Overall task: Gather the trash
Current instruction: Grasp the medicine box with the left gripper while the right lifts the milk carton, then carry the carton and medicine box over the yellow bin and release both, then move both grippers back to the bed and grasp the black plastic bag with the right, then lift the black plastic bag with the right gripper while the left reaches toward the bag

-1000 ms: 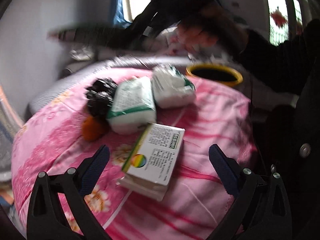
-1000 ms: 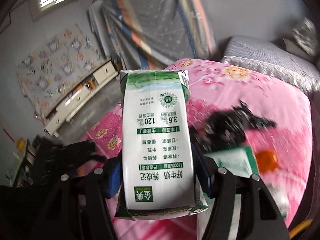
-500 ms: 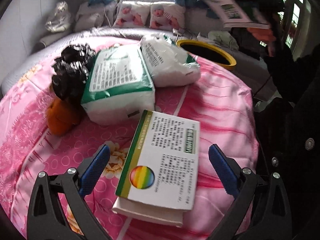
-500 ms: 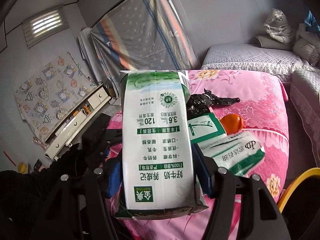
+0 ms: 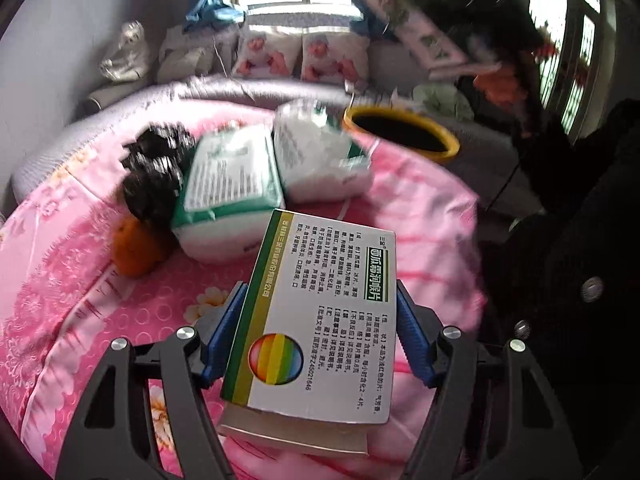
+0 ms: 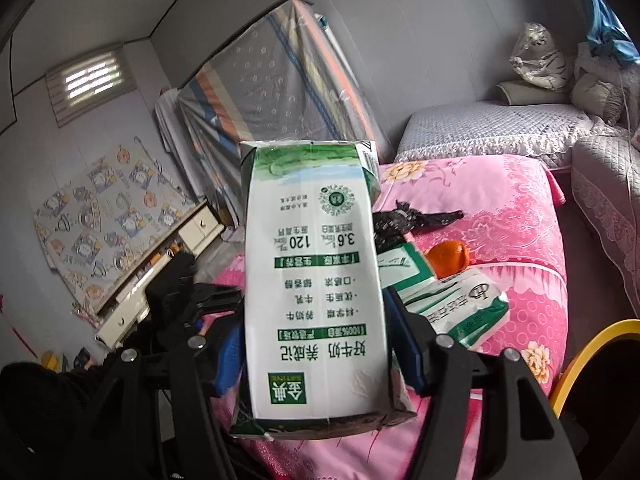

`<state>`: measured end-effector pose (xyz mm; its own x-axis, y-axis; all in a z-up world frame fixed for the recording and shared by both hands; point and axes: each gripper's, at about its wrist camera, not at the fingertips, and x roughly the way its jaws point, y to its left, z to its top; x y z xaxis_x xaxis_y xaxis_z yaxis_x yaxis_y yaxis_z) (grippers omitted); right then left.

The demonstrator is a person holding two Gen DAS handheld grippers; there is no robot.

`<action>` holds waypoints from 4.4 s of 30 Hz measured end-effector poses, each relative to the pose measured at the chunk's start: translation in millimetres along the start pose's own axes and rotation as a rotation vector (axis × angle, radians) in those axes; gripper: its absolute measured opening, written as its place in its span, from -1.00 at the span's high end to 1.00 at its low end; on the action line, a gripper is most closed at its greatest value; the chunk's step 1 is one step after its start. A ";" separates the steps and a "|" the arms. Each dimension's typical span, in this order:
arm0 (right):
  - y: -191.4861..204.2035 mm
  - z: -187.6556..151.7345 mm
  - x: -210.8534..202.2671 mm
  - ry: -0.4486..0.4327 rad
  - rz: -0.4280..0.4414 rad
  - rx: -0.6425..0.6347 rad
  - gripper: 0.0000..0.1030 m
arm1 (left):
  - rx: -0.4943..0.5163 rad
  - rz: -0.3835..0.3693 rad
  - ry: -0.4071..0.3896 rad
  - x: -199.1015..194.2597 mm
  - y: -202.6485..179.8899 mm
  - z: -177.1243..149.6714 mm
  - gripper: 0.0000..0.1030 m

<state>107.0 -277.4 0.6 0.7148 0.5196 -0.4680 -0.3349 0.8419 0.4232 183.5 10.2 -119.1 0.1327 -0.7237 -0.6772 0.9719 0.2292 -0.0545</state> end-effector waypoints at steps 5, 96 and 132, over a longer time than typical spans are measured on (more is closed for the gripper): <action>-22.2 8.7 -22.4 -0.097 -0.012 0.045 -0.15 | -0.004 0.021 -0.091 -19.5 -24.6 18.4 -0.30; -151.4 -38.8 -35.2 -0.028 -0.498 0.266 -0.43 | -0.533 0.644 -0.385 4.4 71.3 141.6 -0.75; -50.3 111.9 290.8 0.407 -0.349 -0.052 0.57 | -0.673 0.770 -0.247 -28.4 91.2 8.0 -0.79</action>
<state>400.3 -184.9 -70.0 0.4972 0.2136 -0.8409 -0.1577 0.9753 0.1545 269.9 46.5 -98.9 0.7786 -0.3239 -0.5375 0.3092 0.9433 -0.1206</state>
